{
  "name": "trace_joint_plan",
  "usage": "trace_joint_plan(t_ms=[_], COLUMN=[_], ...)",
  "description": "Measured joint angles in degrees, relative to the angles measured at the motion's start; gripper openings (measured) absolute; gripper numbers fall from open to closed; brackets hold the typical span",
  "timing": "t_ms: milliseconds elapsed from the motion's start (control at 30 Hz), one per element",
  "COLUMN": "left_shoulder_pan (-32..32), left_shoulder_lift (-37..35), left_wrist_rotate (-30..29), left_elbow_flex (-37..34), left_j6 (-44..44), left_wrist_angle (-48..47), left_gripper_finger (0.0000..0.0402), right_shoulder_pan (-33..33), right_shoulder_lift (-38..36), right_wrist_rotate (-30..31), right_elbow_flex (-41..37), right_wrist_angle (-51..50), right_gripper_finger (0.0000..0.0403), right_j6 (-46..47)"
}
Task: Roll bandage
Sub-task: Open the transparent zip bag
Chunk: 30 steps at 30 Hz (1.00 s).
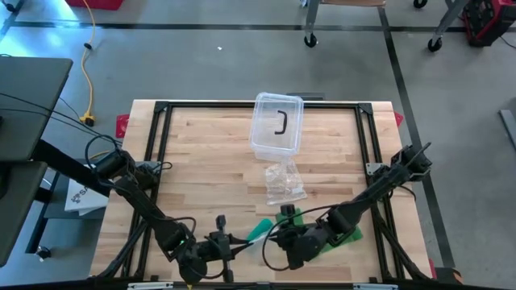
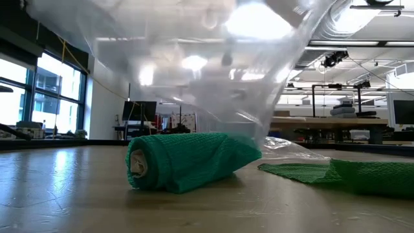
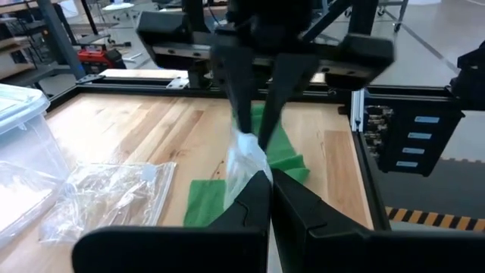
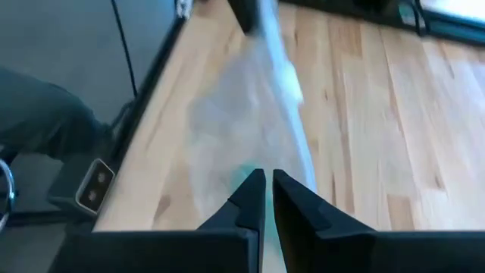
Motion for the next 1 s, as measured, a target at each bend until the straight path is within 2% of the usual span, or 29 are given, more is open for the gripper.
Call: trace_joint_plan(t_ms=[133, 267, 400, 467, 533, 633, 733, 800, 1000], left_shoulder_pan=[-0.3, -0.3, -0.3, -0.3, -0.3, -0.3, -0.3, -0.3, -0.3], left_shoulder_lift=[0.0, 0.0, 0.0, 0.0, 0.0, 0.0, 0.0, 0.0, 0.0], left_wrist_rotate=[0.3, 0.6, 0.7, 0.8, 0.9, 1.0, 1.1, 1.1, 1.1], left_elbow_flex=[0.0, 0.0, 0.0, 0.0, 0.0, 0.0, 0.0, 0.0, 0.0], left_j6=[0.6, 0.6, 0.6, 0.2, 0.2, 0.2, 0.2, 0.1, 0.1], left_wrist_angle=[0.0, -0.4, -0.3, -0.3, -0.3, -0.4, -0.5, -0.4, -0.5], left_gripper_finger=[0.0000, 0.0000, 0.0000, 0.0000, 0.0000, 0.0000, 0.0000, 0.0000, 0.0000], right_shoulder_pan=[0.6, 1.9, 2.4, 1.7, 0.9, -0.5, -1.6, -1.9, -2.1], right_shoulder_lift=[-1.6, -2.8, -2.0, -1.0, 0.0, 1.0, 1.5, 1.6, 1.6], right_wrist_rotate=[0.1, 0.1, -1.3, 1.4, 3.8, 2.4, -2.0, -2.4, -2.6], right_elbow_flex=[0.0, 0.0, 0.0, 0.0, 0.0, 0.0, 0.0, 0.0, 0.0], right_wrist_angle=[-0.5, 7.0, 15.3, 17.7, 18.0, 17.8, 17.0, 16.1, 13.8], right_gripper_finger=[0.0018, 0.0027, 0.0070, 0.0097, 0.0119, 0.0135, 0.0136, 0.0130, 0.0071], right_j6=[1.6, -3.3, -9.5, -9.8, -9.8, -9.8, -9.6, -8.3, -8.0])
